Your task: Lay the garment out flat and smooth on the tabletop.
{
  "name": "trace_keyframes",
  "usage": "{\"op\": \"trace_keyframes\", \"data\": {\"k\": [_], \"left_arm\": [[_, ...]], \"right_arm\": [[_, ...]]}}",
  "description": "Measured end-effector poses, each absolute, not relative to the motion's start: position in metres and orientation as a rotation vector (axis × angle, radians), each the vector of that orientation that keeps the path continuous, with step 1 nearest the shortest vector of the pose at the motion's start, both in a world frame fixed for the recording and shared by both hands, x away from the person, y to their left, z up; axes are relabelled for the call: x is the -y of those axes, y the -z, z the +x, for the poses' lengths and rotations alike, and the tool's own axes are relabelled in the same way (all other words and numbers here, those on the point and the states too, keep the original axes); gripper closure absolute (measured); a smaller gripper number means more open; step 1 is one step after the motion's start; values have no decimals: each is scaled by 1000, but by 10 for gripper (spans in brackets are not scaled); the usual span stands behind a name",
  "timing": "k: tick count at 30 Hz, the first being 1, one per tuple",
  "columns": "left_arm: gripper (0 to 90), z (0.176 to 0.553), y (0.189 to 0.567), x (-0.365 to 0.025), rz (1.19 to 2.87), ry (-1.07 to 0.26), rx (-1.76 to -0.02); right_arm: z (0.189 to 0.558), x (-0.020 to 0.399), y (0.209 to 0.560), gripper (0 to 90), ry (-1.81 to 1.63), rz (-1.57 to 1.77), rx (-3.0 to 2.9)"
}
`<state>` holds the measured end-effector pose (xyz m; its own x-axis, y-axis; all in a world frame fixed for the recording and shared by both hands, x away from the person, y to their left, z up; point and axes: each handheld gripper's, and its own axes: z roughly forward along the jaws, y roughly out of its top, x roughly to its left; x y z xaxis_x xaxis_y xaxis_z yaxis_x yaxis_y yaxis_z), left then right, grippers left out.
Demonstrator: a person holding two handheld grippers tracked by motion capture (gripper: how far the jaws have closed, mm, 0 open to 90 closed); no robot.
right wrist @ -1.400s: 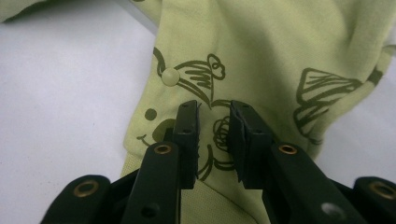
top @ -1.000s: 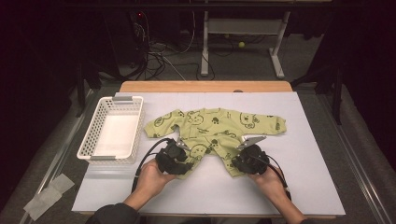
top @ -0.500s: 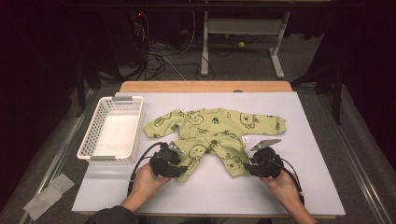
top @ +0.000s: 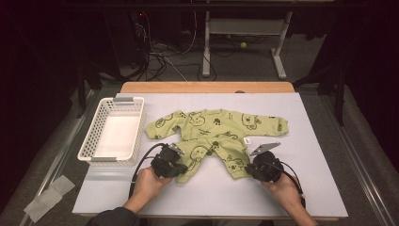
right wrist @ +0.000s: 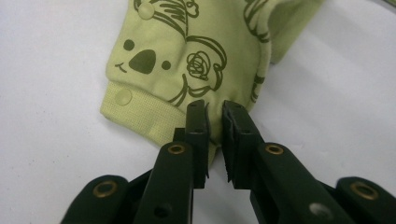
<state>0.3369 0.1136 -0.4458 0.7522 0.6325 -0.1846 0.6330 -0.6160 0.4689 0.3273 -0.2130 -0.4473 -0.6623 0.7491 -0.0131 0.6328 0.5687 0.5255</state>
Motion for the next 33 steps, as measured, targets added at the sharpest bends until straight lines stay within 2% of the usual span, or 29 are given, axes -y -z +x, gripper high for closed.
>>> {"op": "trace_keyframes", "data": {"k": [12,28,31,33], "left_arm": [[848,330,432,-122,2406,-1,-933],[846,272,434,-124,2398,125,-839],[844,265,437,-122,2410,125,-822],[835,267,438,-122,2409,118,-831]], "right_arm": [[315,213,434,824,-716,1119,-2577],[259,211,434,805,-760,1028,-2642],[251,209,436,789,-773,1016,-2652],[248,209,437,744,-782,1018,-2653]]}}
